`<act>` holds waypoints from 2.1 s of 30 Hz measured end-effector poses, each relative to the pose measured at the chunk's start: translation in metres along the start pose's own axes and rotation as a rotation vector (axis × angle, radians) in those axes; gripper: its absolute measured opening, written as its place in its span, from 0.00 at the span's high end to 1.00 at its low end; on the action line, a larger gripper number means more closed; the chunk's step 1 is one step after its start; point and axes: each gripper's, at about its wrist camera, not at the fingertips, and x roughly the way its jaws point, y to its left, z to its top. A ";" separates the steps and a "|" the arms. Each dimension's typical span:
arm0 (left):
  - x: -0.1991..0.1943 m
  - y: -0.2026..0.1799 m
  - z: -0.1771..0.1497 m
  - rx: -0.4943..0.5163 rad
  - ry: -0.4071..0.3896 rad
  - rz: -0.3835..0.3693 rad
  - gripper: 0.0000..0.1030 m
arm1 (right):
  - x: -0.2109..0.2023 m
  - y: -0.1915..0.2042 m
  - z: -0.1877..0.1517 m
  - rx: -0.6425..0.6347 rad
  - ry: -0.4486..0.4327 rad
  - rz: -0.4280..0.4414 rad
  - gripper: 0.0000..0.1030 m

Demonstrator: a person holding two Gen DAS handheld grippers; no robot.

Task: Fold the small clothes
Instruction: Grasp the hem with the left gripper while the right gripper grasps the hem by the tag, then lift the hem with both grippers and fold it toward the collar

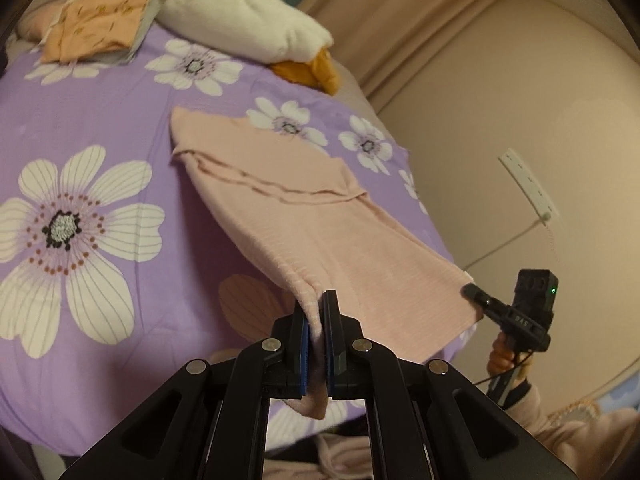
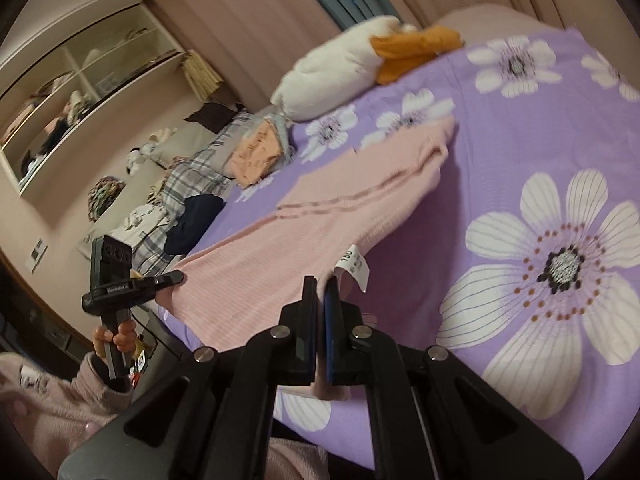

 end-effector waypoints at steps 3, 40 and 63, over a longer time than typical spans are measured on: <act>-0.010 -0.008 0.000 0.021 -0.012 -0.003 0.97 | -0.010 0.009 0.001 -0.035 -0.011 0.015 0.96; 0.192 0.197 0.203 -0.446 0.128 0.242 0.97 | 0.224 -0.197 0.198 0.492 0.080 -0.240 0.85; 0.172 0.110 0.152 0.096 0.189 0.353 0.40 | 0.214 -0.091 0.152 -0.163 0.266 -0.274 0.79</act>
